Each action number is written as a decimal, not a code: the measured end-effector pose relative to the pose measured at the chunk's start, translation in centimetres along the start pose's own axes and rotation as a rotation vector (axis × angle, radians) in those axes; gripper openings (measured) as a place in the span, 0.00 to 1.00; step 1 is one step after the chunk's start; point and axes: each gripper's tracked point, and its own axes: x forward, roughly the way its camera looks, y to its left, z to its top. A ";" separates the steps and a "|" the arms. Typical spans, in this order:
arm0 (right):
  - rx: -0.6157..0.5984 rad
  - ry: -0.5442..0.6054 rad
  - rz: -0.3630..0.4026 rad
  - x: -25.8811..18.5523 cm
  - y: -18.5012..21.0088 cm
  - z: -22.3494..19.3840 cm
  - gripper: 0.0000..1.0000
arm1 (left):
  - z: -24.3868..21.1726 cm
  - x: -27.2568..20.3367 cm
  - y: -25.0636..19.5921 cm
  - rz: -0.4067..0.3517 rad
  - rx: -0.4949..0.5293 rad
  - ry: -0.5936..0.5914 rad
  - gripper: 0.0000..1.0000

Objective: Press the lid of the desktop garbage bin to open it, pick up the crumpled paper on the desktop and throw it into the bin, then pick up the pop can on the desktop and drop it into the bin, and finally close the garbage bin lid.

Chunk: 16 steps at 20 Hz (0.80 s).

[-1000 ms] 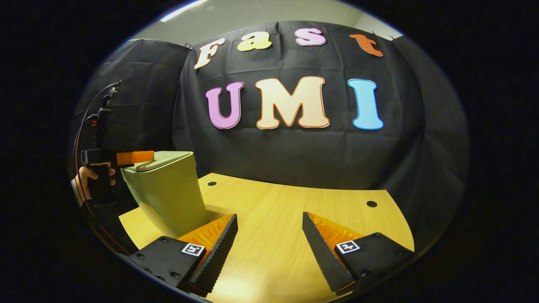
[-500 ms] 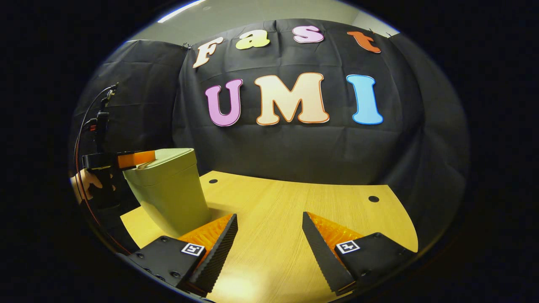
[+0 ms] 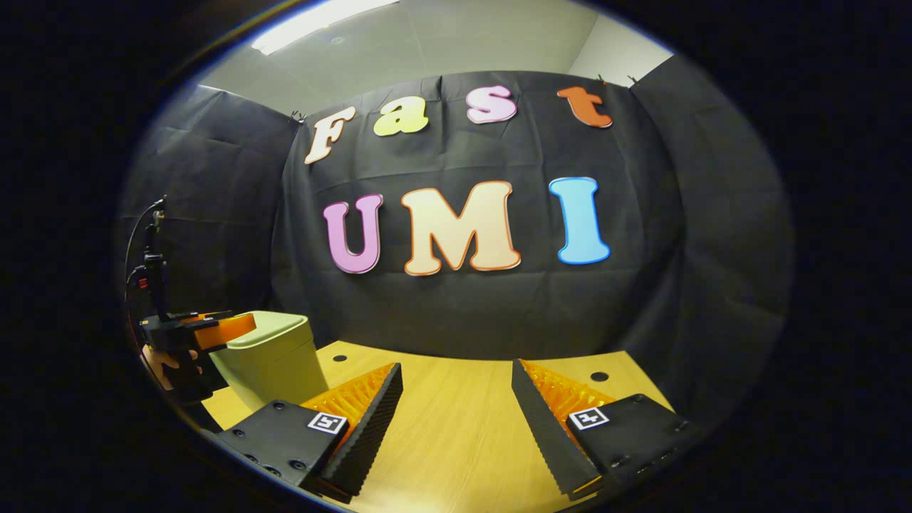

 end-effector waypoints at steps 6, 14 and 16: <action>0.025 -0.070 -0.075 -1.8 -3.4 2.5 0.96 | 2.5 -1.1 -7.4 -0.125 0.017 -0.083 0.93; 0.012 -0.100 -0.112 -2.9 -5.1 3.4 0.97 | 2.5 -1.7 -13.5 -0.244 -0.015 -0.070 0.93; 0.023 -0.105 -0.111 -3.0 -4.9 3.6 0.96 | 2.7 -1.8 -13.7 -0.246 -0.017 -0.071 0.92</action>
